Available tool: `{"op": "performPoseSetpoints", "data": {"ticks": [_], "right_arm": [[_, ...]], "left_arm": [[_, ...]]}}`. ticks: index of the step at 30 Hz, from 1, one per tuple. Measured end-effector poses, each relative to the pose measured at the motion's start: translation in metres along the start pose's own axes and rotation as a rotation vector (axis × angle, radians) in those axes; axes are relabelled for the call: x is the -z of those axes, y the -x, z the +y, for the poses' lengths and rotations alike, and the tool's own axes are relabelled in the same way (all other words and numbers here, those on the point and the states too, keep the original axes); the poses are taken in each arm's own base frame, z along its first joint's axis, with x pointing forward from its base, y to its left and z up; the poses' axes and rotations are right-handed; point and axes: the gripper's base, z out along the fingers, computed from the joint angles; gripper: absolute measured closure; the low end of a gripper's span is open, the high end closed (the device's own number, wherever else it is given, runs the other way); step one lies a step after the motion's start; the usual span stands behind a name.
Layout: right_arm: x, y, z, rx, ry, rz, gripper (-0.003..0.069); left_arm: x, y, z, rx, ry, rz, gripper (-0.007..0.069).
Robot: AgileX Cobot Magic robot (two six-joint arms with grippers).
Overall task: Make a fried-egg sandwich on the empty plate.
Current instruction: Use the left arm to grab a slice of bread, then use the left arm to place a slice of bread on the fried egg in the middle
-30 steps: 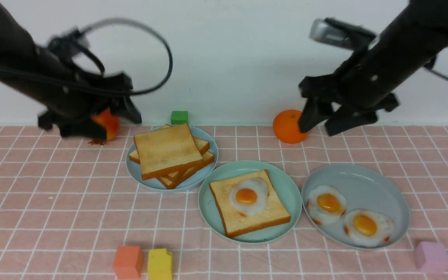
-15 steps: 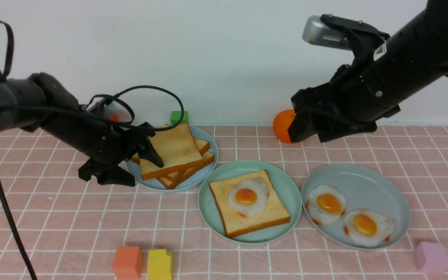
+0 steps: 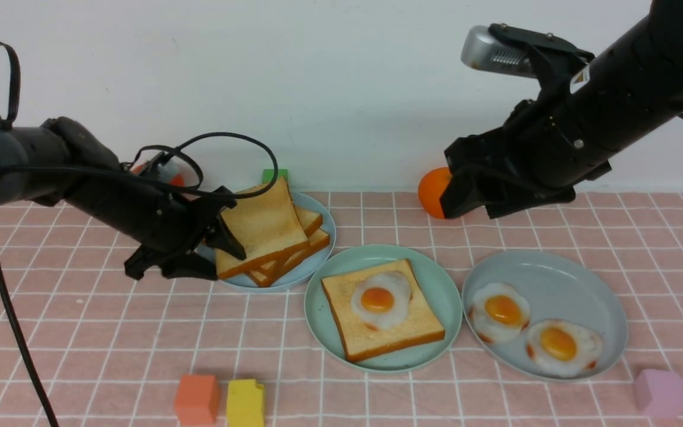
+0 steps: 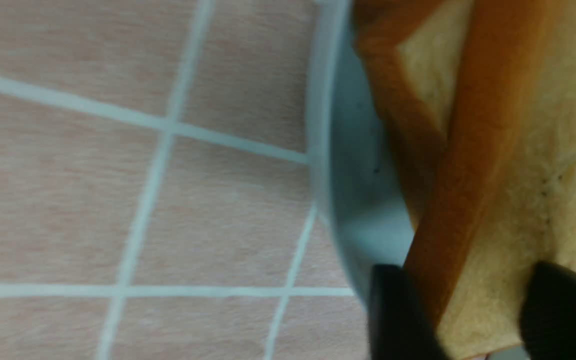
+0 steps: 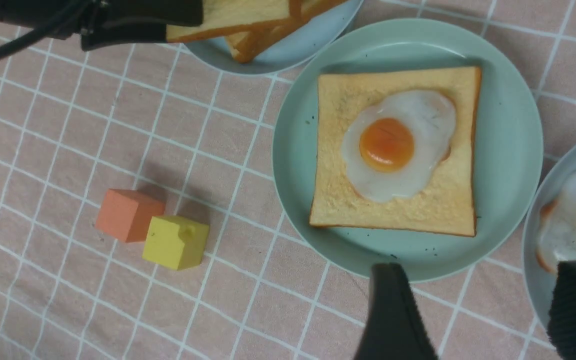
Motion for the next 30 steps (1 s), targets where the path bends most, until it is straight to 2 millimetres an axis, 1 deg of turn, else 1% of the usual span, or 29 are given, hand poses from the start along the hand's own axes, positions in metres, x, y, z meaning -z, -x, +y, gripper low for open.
{"op": "performPoseSetpoints", "data": {"ticks": [1, 4, 5, 8, 15, 18, 22, 25, 26, 29, 30], "right_arm": [[0.000, 0.000, 0.000, 0.000, 0.000, 0.000, 0.0216], [0.000, -0.001, 0.000, 0.000, 0.000, 0.007, 0.0216], [0.000, -0.001, 0.000, 0.000, 0.001, 0.009, 0.0216], [0.000, -0.002, 0.000, 0.000, 0.002, 0.022, 0.0216], [0.000, -0.004, 0.002, -0.008, 0.016, 0.045, 0.0216], [0.001, -0.004, 0.003, -0.015, 0.027, 0.048, 0.0216], [0.006, -0.005, 0.005, -0.015, 0.038, 0.034, 0.0216], [0.013, -0.006, 0.008, -0.014, 0.048, 0.031, 0.0216], [0.014, -0.006, 0.008, -0.013, 0.048, 0.029, 0.0216], [0.023, -0.007, 0.011, -0.004, 0.050, 0.016, 0.0216], [0.025, -0.008, 0.011, -0.001, 0.048, 0.011, 0.0216]], "left_arm": [[0.000, 0.000, 0.000, -0.001, 0.000, 0.000, 0.0325], [-0.001, -0.001, 0.001, -0.004, 0.001, 0.013, 0.0459], [-0.001, -0.001, 0.001, -0.004, 0.001, 0.013, 0.0463], [-0.001, -0.001, 0.001, -0.004, 0.001, 0.014, 0.0517], [-0.001, -0.002, 0.000, 0.001, -0.007, 0.026, 0.0521], [0.003, -0.003, -0.003, -0.016, -0.015, 0.024, 0.0521], [0.018, -0.004, -0.013, -0.053, -0.035, 0.003, 0.0521], [0.036, -0.006, -0.025, -0.117, -0.058, -0.021, 0.0521], [0.037, -0.007, -0.025, -0.125, -0.059, -0.022, 0.0521], [0.055, -0.011, -0.036, -0.214, -0.081, -0.038, 0.0521], [0.058, -0.013, -0.039, -0.244, -0.087, -0.034, 0.0521]]}}
